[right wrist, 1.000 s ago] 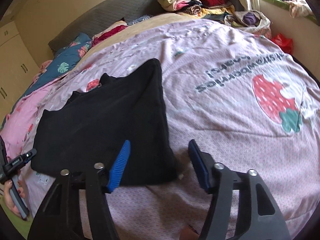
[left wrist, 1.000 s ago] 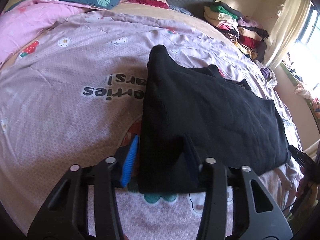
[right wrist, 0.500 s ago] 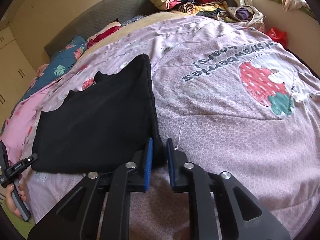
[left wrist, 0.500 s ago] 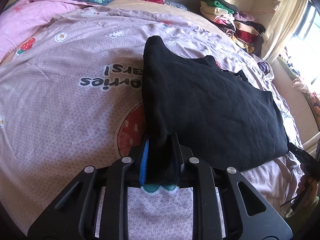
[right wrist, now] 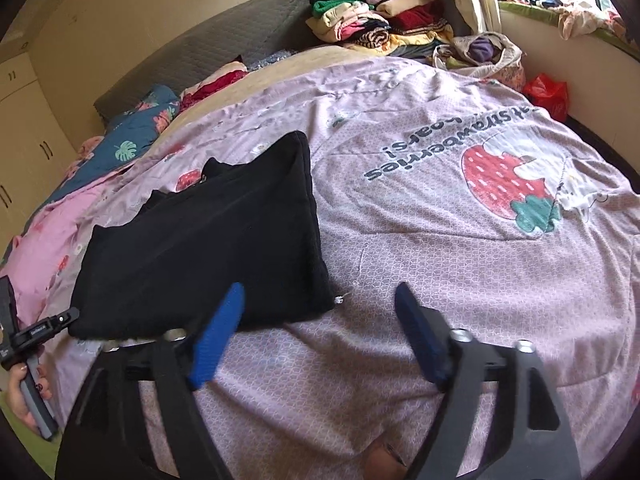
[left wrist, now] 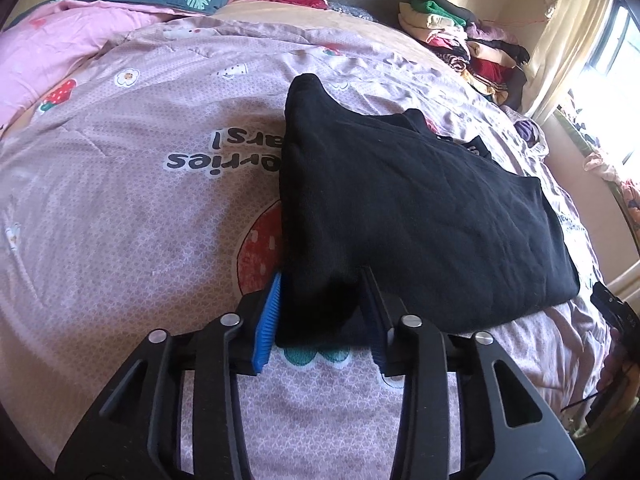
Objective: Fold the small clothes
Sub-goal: 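Grasp the shirt edge with the left gripper, straighten it, then release, then move both open grippers to the side edge of the folded black shirt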
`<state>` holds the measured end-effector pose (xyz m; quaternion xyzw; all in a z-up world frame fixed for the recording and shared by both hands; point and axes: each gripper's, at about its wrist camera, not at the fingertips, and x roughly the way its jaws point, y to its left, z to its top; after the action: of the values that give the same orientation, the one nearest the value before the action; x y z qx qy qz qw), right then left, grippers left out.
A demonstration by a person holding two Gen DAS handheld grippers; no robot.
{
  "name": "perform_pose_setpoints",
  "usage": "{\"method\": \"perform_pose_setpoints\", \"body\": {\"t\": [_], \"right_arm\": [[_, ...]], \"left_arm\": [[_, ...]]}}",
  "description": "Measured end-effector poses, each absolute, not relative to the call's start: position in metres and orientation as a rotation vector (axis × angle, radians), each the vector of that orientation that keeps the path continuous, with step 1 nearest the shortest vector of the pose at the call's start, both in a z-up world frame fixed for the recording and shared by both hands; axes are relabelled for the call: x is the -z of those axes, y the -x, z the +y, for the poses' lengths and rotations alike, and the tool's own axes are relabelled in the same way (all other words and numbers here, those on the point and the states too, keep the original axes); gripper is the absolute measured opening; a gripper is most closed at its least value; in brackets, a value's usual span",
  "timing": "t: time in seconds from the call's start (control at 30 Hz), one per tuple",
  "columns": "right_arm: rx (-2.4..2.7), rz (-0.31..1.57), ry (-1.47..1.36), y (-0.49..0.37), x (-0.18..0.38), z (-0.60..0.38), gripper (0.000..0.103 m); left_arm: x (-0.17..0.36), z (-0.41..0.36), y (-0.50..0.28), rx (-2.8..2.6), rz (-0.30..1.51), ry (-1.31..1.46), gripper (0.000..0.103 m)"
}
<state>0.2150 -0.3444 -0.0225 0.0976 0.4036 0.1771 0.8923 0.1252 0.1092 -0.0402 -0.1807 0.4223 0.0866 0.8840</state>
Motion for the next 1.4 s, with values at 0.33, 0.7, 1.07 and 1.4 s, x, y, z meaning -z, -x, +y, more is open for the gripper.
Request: {"method": "perform_pose_setpoints", "body": {"t": [0.33,0.7,1.07,1.4], "right_arm": [[-0.351,0.811,-0.206,-0.198,0.016,-0.345,0.096],[-0.409,0.728,-0.189,-0.167,-0.015,-0.331,0.098],[-0.487,0.691,-0.135,-0.14,-0.037,-0.289,0.098],[-0.575,0.72,-0.071,-0.125,-0.032,-0.231,0.098]], "left_arm": [[0.035,0.099,-0.114,-0.152,0.891,0.359,0.059],[0.023,0.1,-0.099,-0.165,0.876,0.344,0.092],[0.013,0.112,-0.083,-0.18,0.833,0.353,0.093],[0.014,0.132,-0.071,-0.186,0.811,0.397,0.093]]}}
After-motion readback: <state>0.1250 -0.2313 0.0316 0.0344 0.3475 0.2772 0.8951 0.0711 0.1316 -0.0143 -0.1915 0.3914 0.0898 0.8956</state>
